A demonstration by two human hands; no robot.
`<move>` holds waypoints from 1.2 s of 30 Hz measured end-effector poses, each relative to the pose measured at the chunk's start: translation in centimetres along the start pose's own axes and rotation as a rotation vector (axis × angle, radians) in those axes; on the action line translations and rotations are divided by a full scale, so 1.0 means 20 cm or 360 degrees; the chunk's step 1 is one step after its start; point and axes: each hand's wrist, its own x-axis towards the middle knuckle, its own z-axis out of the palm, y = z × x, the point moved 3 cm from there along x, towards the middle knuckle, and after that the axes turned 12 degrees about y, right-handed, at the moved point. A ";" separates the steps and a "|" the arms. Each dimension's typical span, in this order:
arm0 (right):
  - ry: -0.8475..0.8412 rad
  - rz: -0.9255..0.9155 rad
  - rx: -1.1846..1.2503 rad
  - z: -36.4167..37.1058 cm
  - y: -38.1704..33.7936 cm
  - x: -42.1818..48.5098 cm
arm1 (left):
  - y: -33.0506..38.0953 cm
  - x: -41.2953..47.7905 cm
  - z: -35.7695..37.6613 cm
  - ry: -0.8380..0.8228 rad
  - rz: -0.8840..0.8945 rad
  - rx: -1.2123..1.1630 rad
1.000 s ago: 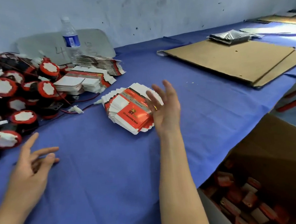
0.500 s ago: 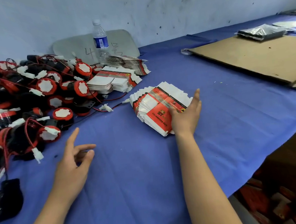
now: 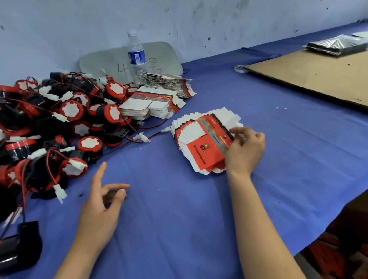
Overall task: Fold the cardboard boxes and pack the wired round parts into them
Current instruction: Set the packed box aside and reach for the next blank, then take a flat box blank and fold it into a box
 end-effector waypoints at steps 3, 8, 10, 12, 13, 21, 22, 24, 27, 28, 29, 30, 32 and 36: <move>0.0302 0.0047 0.0202 -0.04 -0.03 0.01 | 0.01 0.00 0.00 -0.0006 -0.0004 -0.0016; 0.0646 0.0036 0.0484 -0.14 -0.09 0.02 | 0.02 0.00 0.00 -0.0020 0.0001 -0.0009; 0.0741 0.0079 0.0595 -0.17 -0.08 0.03 | 0.02 0.00 0.00 -0.0019 0.0008 0.0000; 0.0709 0.0188 0.0686 -0.18 -0.07 0.04 | 0.02 0.00 0.00 -0.0020 0.0028 -0.0003; 0.0642 0.0210 0.0701 -0.18 -0.08 0.04 | 0.02 0.00 0.00 -0.0014 0.0037 -0.0032; -0.0831 -0.0284 0.0628 0.11 -0.38 -0.33 | 0.07 0.02 -0.04 0.0133 -0.0165 -0.0682; -0.0954 -0.0336 0.0598 0.14 -0.41 -0.38 | 0.07 0.02 -0.03 0.0117 -0.0221 -0.0746; -0.1273 -0.0341 0.0603 0.17 -0.45 -0.48 | 0.09 0.02 -0.02 0.0099 -0.0295 -0.0862; -0.1766 -0.0189 0.0675 0.19 -0.47 -0.61 | 0.12 0.02 -0.03 0.0071 -0.0413 -0.1069; -0.1861 -0.0122 0.0683 0.19 -0.46 -0.63 | 0.12 0.02 -0.04 0.0026 -0.0436 -0.1123; -0.1921 -0.0061 0.0714 0.20 -0.46 -0.65 | 0.13 0.02 -0.05 0.0008 -0.0450 -0.1169; -0.1945 -0.0021 0.0752 0.20 -0.45 -0.65 | 0.14 0.01 -0.05 0.0005 -0.0458 -0.1198; -0.2012 0.0055 0.0785 0.19 -0.43 -0.65 | 0.14 0.00 -0.04 -0.0009 -0.0449 -0.1226; -0.2103 0.0524 0.1045 0.19 -0.38 -0.61 | 0.12 -0.02 -0.01 0.0073 -0.0474 -0.1280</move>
